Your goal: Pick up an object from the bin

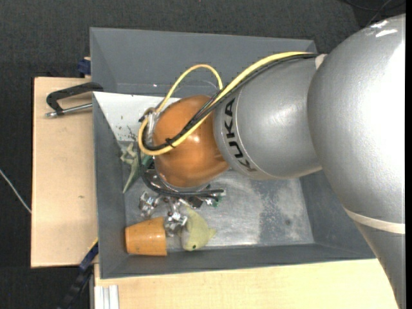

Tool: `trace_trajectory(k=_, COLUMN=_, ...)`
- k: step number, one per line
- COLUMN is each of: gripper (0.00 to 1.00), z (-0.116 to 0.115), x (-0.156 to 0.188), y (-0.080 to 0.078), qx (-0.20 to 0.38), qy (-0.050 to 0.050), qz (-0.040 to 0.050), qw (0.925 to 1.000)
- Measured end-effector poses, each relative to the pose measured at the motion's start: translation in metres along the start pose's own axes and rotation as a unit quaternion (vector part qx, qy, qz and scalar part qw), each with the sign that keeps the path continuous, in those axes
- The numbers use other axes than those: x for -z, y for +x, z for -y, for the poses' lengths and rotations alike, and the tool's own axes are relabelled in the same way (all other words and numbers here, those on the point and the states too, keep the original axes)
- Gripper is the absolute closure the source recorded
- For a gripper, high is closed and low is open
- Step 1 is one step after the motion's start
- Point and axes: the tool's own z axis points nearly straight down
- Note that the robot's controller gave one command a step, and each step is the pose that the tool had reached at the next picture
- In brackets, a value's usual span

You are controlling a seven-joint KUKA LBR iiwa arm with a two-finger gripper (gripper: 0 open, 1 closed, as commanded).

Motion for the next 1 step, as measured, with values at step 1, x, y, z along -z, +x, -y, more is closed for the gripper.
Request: trace_trajectory(k=1, gripper=1.0, z=0.0051, x=0.1067, y=-0.0142, qx=0.008, qy=-0.001, qz=0.0099, qw=0.9999)
